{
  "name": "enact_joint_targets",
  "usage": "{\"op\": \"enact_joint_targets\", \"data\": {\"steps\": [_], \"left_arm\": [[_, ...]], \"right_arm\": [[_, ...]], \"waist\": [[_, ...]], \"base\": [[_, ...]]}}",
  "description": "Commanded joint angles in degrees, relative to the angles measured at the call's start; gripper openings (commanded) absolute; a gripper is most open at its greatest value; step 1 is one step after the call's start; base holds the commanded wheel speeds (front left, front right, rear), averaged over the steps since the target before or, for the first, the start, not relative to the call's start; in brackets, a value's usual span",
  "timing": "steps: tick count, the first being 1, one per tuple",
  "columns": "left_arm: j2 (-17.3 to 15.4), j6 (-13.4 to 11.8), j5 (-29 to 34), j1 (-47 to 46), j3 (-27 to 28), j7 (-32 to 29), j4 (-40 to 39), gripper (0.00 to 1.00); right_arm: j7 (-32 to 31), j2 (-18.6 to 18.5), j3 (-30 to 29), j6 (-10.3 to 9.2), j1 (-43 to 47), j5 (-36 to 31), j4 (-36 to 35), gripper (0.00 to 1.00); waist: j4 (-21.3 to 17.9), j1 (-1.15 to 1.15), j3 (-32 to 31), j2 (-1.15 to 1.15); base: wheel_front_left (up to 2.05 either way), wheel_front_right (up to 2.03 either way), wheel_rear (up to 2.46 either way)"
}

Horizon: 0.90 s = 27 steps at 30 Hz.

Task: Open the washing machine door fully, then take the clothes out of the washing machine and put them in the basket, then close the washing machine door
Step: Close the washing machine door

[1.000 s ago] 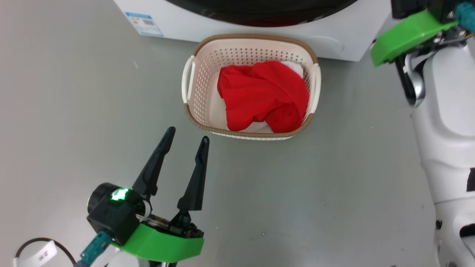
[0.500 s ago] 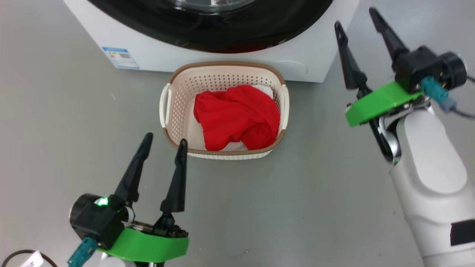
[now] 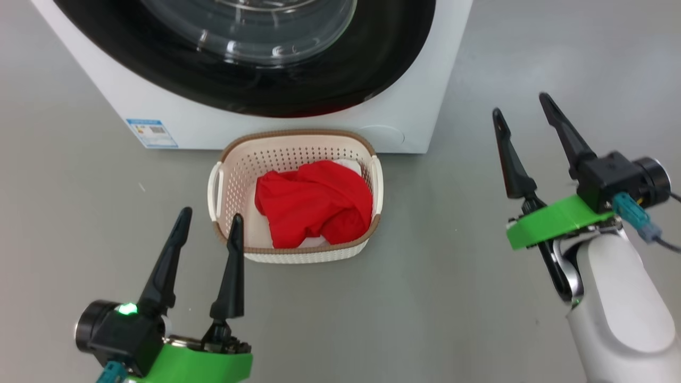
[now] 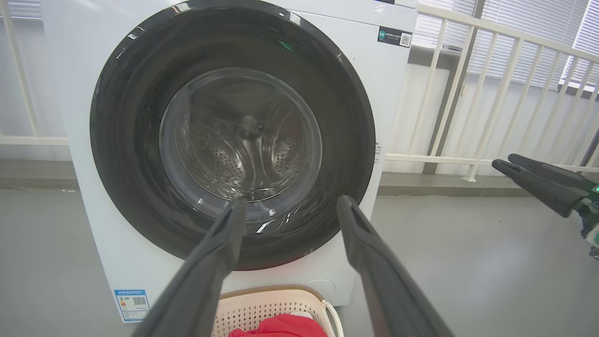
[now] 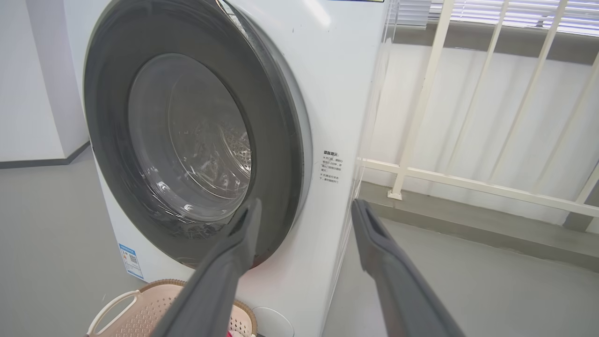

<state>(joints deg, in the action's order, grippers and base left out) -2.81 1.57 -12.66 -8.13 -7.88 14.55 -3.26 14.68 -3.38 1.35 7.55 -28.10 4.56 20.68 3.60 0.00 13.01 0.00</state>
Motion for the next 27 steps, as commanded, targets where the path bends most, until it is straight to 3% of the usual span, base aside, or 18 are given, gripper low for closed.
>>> {"op": "enact_joint_targets", "data": {"steps": [1,27], "left_arm": [[-0.68,-0.48,1.52,0.54,2.19,0.45,-1.91,1.00],[-0.26,0.61,3.09,8.99,7.68,0.45,1.03,1.00]], "right_arm": [[0.32,0.50,0.50,-0.06,1.47,0.07,-2.36,1.00],[0.32,0.50,-1.97,-0.06,24.77,0.58,-16.08,1.00]], "waist": [[-1.18,0.00,-1.79,0.00],[-2.90,0.00,-11.27,0.00]], "base": [[0.00,0.00,0.00],[0.00,0.00,0.00]]}}
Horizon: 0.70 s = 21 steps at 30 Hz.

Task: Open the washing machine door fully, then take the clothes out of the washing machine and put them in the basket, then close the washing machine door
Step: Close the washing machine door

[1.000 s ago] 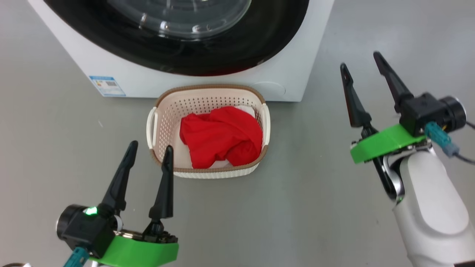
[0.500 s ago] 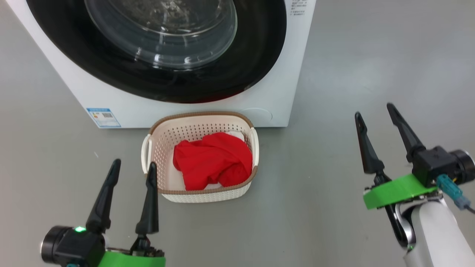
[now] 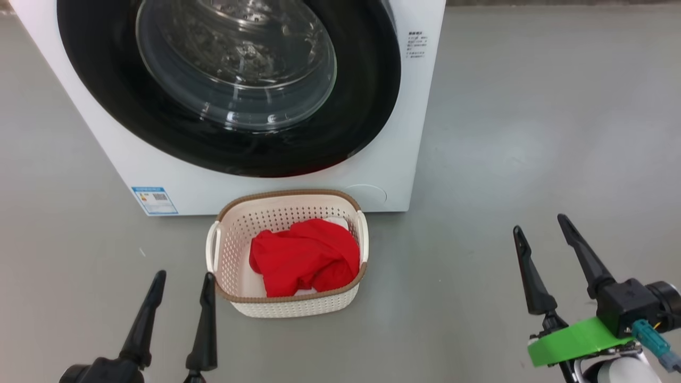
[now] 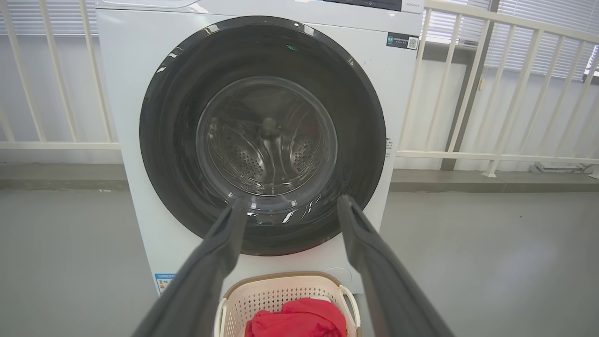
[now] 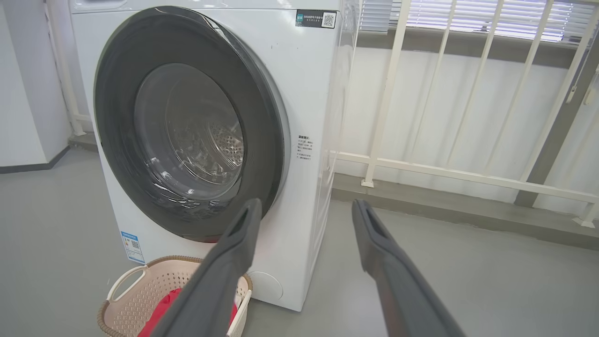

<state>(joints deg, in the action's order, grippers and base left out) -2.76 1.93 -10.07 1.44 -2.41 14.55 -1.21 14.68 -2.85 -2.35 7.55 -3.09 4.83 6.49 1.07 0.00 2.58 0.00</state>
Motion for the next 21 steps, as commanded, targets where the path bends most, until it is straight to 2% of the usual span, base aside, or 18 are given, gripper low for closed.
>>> {"op": "enact_joint_targets", "data": {"steps": [1,9,21], "left_arm": [[-0.37,0.38,0.54,-0.38,2.53,0.45,-0.66,1.00],[-0.39,1.00,0.83,0.81,3.60,0.45,0.73,1.00],[-0.25,0.60,0.84,2.28,4.65,0.45,0.74,1.00]], "right_arm": [[0.32,-0.03,1.86,-0.06,0.40,0.36,-2.19,1.00],[0.32,-0.03,0.53,-0.06,4.10,0.31,-4.41,1.00],[0.32,-0.03,-2.47,-0.06,8.33,1.98,-7.22,1.00]], "waist": [[-0.50,0.00,-1.20,0.00],[-0.97,0.00,-3.07,0.00],[-0.84,0.00,-3.76,0.00]], "base": [[0.00,0.00,0.00],[0.00,0.00,0.00],[0.00,0.00,0.00]]}}
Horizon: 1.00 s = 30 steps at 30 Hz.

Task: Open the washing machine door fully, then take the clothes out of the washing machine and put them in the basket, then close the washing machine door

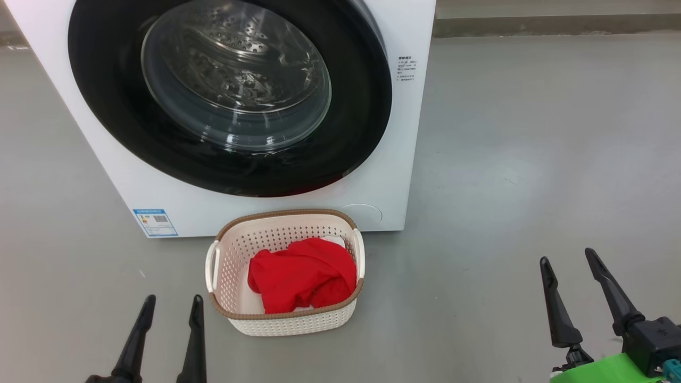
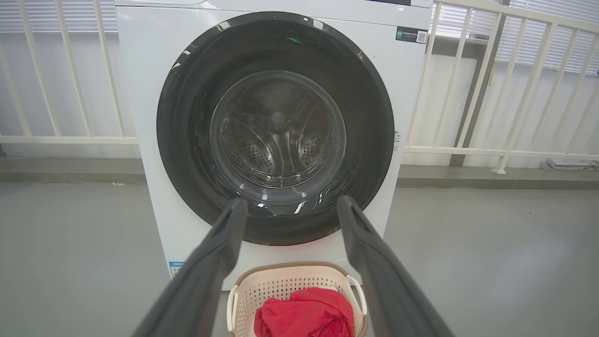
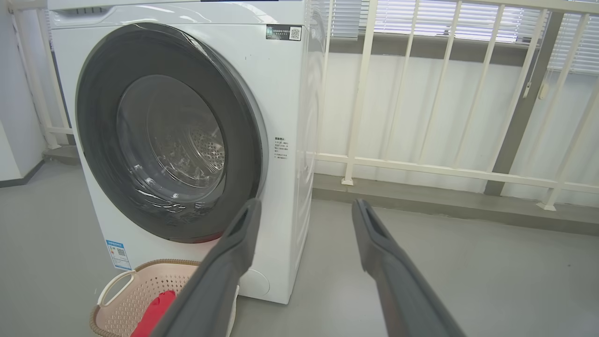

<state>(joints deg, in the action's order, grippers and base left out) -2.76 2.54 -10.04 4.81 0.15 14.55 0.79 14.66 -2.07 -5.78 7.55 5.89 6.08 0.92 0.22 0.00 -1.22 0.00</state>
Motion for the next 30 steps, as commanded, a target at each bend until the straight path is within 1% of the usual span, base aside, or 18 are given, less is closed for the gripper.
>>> {"op": "enact_joint_targets", "data": {"steps": [1,14,15,20,23,26,27,30], "left_arm": [[-0.24,-0.07,0.82,-1.04,2.12,0.45,-1.30,1.00],[-0.17,-0.05,1.72,-1.06,1.86,0.45,-2.21,1.00],[0.01,-0.02,1.38,0.01,-0.02,0.00,-0.55,0.00],[0.41,0.00,1.37,0.17,-0.45,-0.45,3.09,0.00],[0.39,0.11,-0.61,-0.17,-0.23,-0.99,3.41,0.00],[0.38,0.23,-2.62,-0.41,-0.06,-1.50,3.63,0.00],[0.37,0.30,-3.95,-0.57,0.05,-1.82,3.77,0.00],[0.36,0.36,-5.29,-0.76,0.15,-2.15,3.92,0.00]], "right_arm": [[0.34,-0.81,0.84,-0.06,-0.56,0.78,-1.79,1.00],[0.34,-0.81,0.69,-0.06,-0.57,0.54,-2.01,1.00],[-0.01,0.01,-0.67,0.00,0.00,0.00,-0.47,0.00],[-0.06,1.00,-0.62,0.00,0.05,0.07,3.39,0.00],[-0.48,0.91,-0.52,0.00,-0.19,2.20,3.56,0.00],[-0.93,0.79,-0.45,0.00,-0.46,4.36,3.77,0.00],[-1.23,0.71,-0.39,0.00,-0.65,5.79,3.94,0.00],[-1.52,0.63,-0.33,-0.01,-0.87,7.22,4.13,0.00]], "waist": [[0.00,0.00,0.12,0.00],[0.36,0.00,1.13,0.00],[0.37,0.00,1.13,0.00],[0.36,0.00,1.15,0.00],[0.35,-0.02,1.14,0.00],[0.34,-0.09,1.07,0.00],[0.33,-0.06,1.07,0.00],[0.32,-0.01,1.12,0.00]], "base": [[0.00,0.00,0.00],[0.00,0.00,0.00],[0.00,0.00,0.00],[0.00,0.00,0.00],[0.00,0.00,0.00],[0.00,0.00,0.00],[0.00,0.00,0.00],[0.00,0.00,0.00]]}}
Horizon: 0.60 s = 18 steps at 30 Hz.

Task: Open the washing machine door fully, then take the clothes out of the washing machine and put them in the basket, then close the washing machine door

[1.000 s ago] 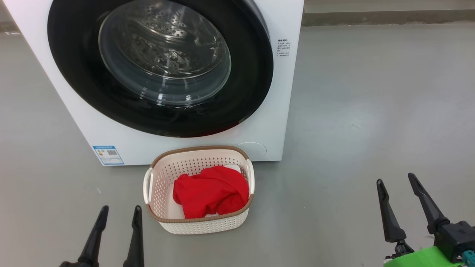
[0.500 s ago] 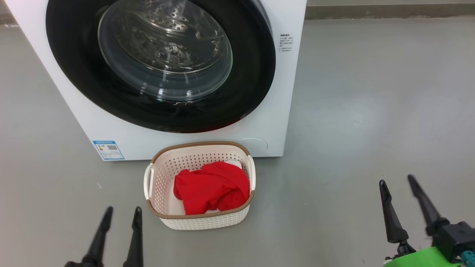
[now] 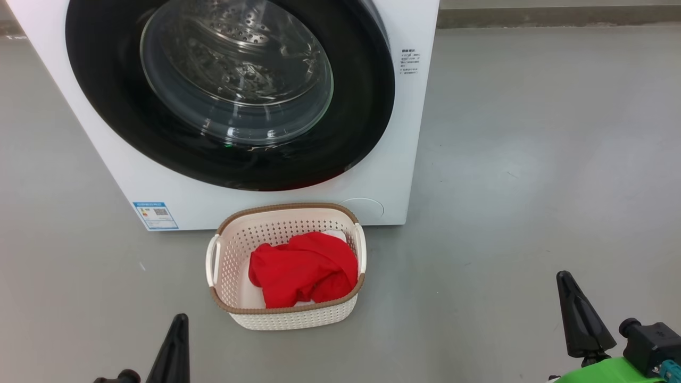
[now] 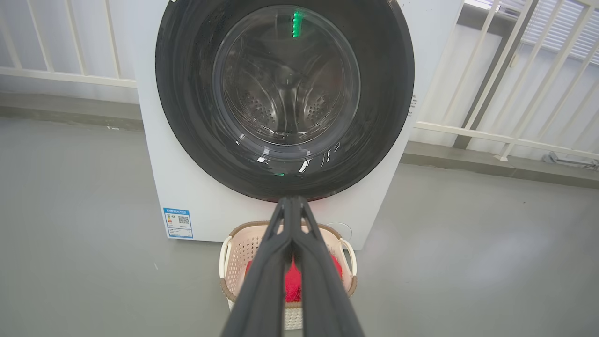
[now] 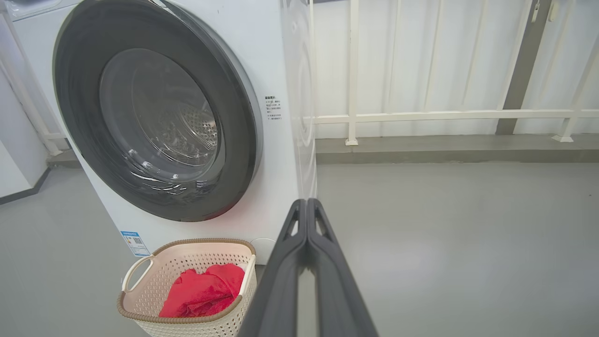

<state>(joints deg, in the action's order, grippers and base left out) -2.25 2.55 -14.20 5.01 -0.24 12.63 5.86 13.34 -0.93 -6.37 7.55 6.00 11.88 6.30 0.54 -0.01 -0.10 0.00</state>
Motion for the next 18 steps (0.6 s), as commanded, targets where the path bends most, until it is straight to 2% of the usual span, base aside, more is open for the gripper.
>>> {"op": "enact_joint_targets", "data": {"steps": [1,18], "left_arm": [[-0.16,0.38,-1.79,-1.06,0.59,-0.39,-1.08,0.00],[-0.23,1.00,-13.15,-2.62,1.49,-3.16,0.25,0.00]], "right_arm": [[-0.34,-0.55,0.28,-0.01,-1.10,2.13,-1.17,0.00],[-2.83,-1.15,0.74,-0.01,-2.84,14.23,0.23,0.00]], "waist": [[-0.01,0.00,0.03,0.00],[-0.09,0.01,0.05,0.00]], "base": [[0.00,0.00,0.00],[0.00,0.00,0.00]]}}
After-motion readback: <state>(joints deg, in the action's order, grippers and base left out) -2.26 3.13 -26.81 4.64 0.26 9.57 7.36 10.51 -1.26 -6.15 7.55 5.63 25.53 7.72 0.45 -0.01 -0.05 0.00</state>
